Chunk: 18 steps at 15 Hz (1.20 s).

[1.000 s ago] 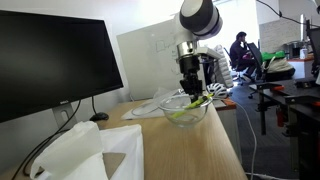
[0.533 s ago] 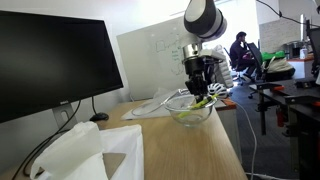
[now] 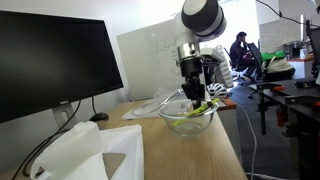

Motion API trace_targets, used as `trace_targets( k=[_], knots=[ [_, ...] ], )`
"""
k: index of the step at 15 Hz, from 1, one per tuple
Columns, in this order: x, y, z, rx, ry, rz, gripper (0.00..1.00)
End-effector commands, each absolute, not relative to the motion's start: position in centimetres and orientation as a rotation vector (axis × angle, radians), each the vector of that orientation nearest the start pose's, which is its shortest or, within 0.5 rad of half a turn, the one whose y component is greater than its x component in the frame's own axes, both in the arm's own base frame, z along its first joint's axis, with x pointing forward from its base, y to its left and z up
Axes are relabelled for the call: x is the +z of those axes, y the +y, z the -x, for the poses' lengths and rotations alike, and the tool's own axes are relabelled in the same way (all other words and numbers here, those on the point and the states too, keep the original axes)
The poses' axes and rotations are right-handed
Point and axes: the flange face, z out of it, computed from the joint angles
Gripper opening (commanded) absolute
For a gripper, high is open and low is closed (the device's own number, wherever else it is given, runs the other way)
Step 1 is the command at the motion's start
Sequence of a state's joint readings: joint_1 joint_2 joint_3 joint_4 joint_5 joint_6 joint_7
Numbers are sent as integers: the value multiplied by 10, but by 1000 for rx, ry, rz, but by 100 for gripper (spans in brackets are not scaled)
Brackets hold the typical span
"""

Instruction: Move the glass bowl to the left side of the desk

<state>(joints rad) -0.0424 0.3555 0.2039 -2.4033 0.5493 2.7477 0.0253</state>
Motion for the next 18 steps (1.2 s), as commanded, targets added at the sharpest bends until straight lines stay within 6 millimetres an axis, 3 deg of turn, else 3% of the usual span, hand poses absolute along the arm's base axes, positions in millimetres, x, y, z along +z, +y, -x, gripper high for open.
trace_targets(
  k=[1, 8, 16, 17, 18],
  knots=[
    [165, 99, -495, 20, 496, 2833, 3],
    [154, 183, -508, 24, 442, 2857, 3],
    [148, 219, -519, 47, 457, 2851, 3],
    [148, 220, -520, 59, 475, 2843, 12],
    [150, 221, -520, 66, 489, 2837, 37]
  ],
)
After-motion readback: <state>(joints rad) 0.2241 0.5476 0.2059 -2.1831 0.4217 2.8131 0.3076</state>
